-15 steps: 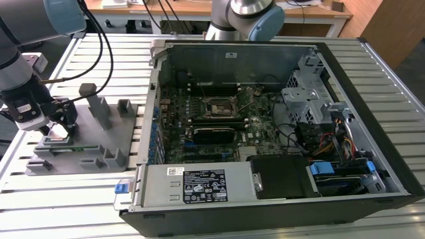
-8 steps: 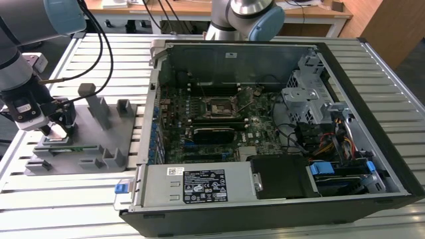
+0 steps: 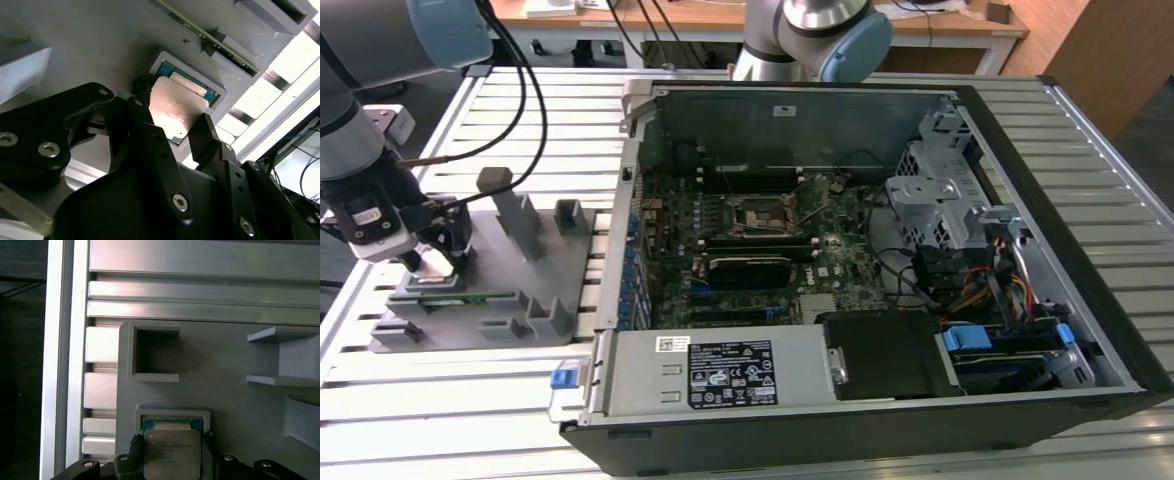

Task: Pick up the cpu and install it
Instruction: 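Pick up the cpu and move it towards the insertion slot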

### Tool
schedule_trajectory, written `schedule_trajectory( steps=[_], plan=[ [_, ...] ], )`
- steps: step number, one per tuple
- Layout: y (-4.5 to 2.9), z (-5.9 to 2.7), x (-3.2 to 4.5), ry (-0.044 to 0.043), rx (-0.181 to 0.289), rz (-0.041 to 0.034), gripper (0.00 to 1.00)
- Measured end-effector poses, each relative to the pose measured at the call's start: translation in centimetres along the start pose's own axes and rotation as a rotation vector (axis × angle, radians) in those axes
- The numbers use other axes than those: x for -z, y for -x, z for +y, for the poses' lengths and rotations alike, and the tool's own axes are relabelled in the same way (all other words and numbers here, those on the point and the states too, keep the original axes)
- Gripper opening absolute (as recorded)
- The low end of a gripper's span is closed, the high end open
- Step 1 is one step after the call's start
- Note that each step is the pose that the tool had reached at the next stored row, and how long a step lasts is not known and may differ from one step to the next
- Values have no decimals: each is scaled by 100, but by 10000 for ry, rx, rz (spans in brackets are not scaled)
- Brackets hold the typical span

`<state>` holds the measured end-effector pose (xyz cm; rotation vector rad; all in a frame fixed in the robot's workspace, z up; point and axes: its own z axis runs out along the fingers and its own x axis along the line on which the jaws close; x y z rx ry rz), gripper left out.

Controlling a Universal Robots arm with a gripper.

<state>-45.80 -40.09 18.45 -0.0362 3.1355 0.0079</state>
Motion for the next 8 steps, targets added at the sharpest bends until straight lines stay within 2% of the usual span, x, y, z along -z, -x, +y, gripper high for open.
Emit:
schedule_trajectory(
  steps=[8],
  plan=[
    [0,1,79,-11,0,0,54]
  ],
)
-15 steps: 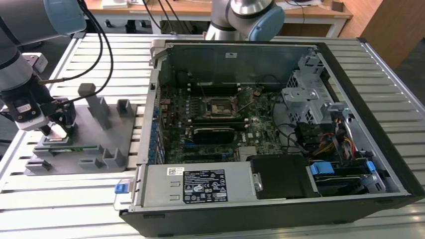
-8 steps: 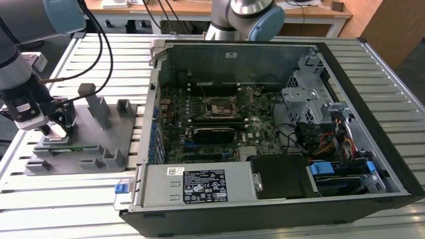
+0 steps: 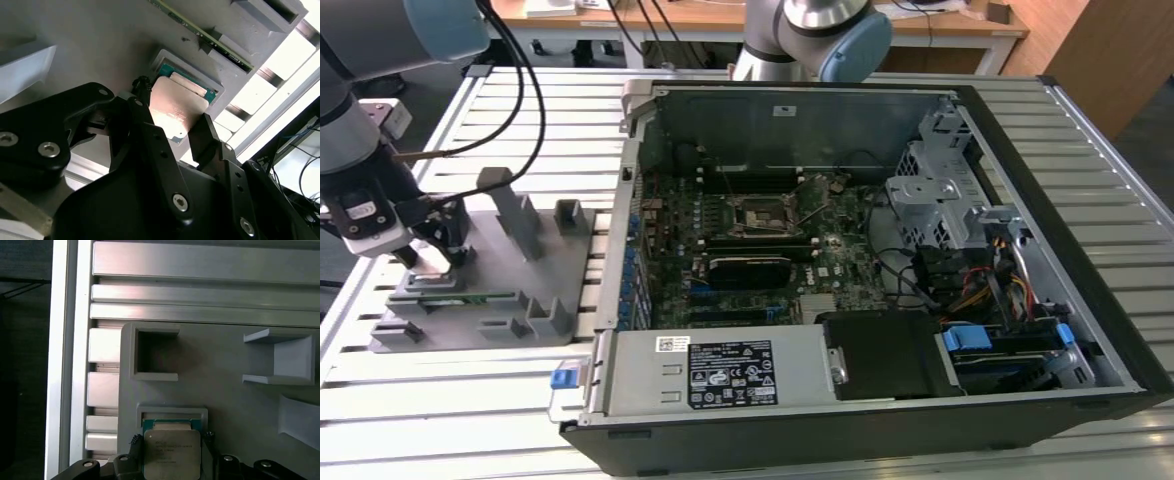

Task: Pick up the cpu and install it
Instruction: 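Pick up the cpu and move it towards the insertion slot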

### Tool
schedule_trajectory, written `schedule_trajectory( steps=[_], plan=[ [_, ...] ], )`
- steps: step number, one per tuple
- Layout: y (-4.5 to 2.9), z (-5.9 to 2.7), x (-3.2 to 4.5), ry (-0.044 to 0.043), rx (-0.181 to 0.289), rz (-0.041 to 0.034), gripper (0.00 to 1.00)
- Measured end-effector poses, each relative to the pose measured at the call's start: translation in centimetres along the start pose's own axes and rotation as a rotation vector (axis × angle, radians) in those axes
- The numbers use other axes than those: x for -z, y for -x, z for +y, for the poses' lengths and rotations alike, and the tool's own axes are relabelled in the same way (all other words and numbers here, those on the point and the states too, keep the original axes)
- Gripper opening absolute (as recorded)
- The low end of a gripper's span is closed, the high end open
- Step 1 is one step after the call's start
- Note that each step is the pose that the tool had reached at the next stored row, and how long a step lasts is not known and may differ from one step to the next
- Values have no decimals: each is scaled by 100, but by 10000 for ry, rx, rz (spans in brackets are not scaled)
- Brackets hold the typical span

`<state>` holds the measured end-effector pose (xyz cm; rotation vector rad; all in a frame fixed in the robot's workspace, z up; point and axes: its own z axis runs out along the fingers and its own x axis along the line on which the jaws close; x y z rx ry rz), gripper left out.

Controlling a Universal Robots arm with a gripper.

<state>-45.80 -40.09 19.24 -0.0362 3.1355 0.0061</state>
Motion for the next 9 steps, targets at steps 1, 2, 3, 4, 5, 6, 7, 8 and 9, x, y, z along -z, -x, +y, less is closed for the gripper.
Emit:
schedule_trajectory(
  steps=[1,2,3,4,5,6,7,8,9],
  plan=[
    [0,0,13,-2,0,0,54],
    [0,0,27,-4,0,0,54],
    [0,0,39,-5,0,0,54],
    [0,1,52,-7,0,1,54],
    [0,1,63,-8,0,1,54],
    [0,1,74,-8,0,1,54],
    [1,1,83,-9,0,1,54],
    [1,1,92,-8,0,0,54],
    [1,1,101,-8,0,0,54]
  ],
)
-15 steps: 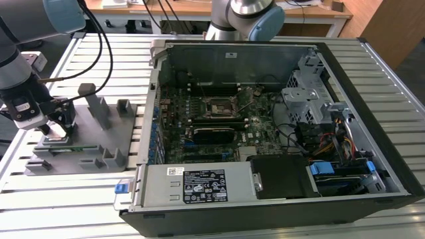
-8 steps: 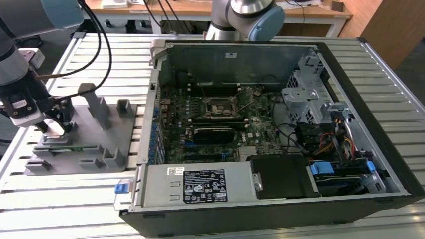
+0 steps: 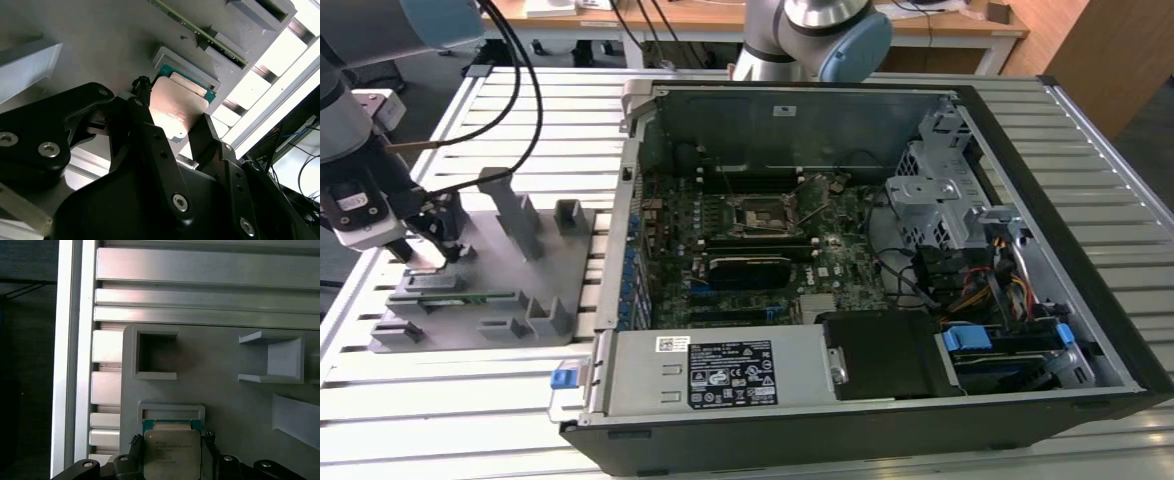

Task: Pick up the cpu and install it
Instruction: 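Pick up the cpu and move it towards the insertion slot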

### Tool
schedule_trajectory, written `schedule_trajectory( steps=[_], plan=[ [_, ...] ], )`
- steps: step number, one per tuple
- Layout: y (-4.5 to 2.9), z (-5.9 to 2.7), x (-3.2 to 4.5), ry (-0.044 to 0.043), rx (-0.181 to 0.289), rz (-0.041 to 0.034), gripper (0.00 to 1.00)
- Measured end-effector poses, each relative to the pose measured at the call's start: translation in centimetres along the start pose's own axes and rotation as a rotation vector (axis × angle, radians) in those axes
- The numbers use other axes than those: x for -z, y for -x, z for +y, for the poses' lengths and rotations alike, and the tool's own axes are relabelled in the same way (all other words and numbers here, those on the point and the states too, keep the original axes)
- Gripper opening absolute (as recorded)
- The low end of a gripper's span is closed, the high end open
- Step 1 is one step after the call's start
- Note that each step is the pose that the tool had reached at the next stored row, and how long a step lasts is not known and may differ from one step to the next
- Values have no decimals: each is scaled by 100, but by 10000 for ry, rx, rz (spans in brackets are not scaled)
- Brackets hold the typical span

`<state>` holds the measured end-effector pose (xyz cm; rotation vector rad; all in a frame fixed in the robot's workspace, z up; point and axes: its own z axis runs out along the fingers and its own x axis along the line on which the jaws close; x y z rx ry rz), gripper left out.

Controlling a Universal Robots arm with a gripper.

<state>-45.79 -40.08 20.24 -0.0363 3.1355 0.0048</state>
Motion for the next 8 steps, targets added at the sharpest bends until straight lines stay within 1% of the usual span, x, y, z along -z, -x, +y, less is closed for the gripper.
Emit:
schedule_trajectory(
  steps=[4,8],
  plan=[
    [0,0,44,0,-1,1,54],
    [0,0,56,0,-1,1,54]
  ],
)
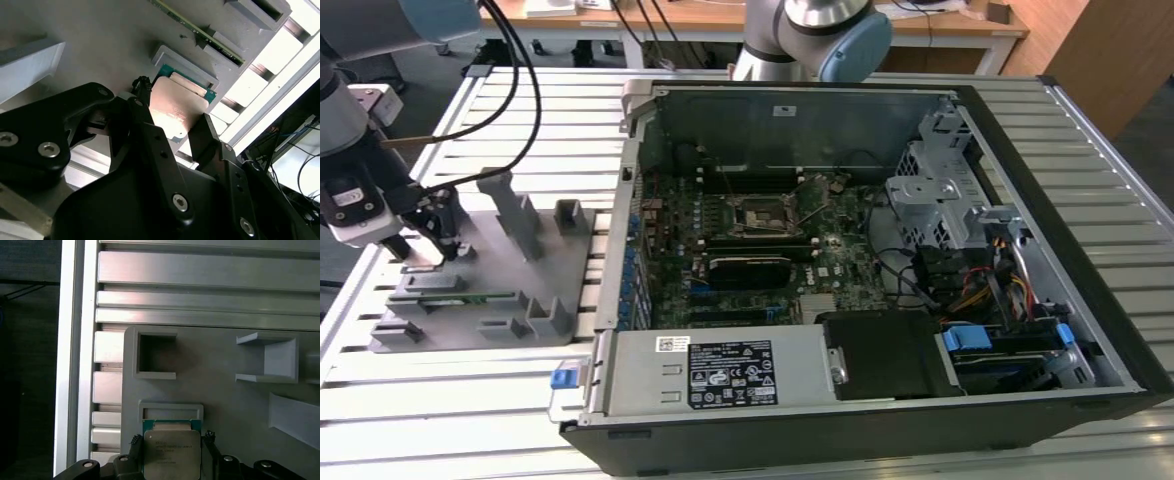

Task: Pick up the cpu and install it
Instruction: 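Pick up the cpu and move it towards the insertion slot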

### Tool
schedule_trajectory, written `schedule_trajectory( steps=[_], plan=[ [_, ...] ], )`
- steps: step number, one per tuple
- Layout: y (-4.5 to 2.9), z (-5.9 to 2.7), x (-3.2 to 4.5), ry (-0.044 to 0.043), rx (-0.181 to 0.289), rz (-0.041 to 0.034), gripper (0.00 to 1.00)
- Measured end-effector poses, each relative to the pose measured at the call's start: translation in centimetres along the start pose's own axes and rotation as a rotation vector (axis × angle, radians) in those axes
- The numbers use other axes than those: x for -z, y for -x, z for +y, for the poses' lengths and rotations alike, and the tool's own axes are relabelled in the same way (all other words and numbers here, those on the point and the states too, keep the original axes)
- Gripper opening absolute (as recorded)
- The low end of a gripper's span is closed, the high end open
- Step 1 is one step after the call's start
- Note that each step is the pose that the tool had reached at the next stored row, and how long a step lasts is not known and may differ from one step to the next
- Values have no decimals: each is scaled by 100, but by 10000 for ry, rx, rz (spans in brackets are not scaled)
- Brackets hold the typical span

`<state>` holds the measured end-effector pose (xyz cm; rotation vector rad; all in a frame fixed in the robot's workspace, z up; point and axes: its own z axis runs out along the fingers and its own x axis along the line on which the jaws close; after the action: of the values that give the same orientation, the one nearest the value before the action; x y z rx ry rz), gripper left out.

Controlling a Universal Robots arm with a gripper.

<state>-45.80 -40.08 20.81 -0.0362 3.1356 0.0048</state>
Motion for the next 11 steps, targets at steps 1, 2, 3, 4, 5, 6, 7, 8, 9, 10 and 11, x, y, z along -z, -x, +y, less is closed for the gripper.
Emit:
schedule_trajectory(
  steps=[1,2,3,4,5,6,7,8,9,10,11],
  plan=[
    [0,0,8,-1,0,1,54],
    [0,0,16,-1,0,0,54],
    [0,0,29,0,0,0,54],
    [0,0,43,0,0,0,54],
    [0,0,55,0,0,-1,54],
    [0,0,68,0,1,-1,54],
    [0,0,81,0,1,-1,54],
    [-1,0,92,1,1,-3,54],
    [-1,0,102,1,1,-6,54],
    [-1,0,114,0,1,-6,54],
    [-1,0,123,0,1,-6,54]
  ],
)
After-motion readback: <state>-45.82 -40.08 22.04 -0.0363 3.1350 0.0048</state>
